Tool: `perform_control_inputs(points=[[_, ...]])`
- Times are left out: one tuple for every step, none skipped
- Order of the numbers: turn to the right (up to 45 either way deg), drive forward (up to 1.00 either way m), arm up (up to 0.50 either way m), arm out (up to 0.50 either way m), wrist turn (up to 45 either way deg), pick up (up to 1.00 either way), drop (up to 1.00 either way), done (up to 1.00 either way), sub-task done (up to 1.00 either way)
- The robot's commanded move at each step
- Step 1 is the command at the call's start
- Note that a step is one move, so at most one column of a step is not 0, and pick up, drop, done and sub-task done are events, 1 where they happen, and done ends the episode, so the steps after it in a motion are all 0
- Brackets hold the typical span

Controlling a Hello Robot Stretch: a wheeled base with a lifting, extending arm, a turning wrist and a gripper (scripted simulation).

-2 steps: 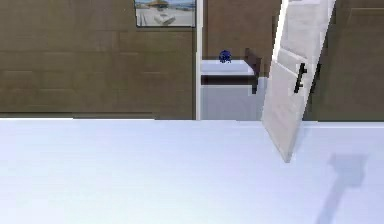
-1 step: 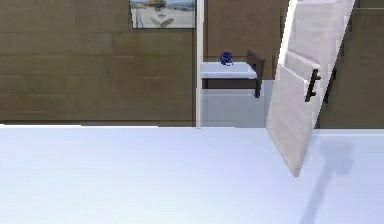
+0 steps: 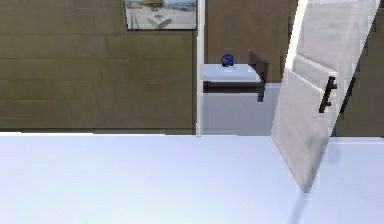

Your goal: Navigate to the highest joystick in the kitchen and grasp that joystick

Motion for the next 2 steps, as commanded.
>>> perform_control_inputs(points=[[12.0,0.00,0.00,0.00,0.0,0.00,0.00,0.00,0.00],[0.0,1.00,0.00,0.00,0.0,0.00,0.00,0.00,0.00]])
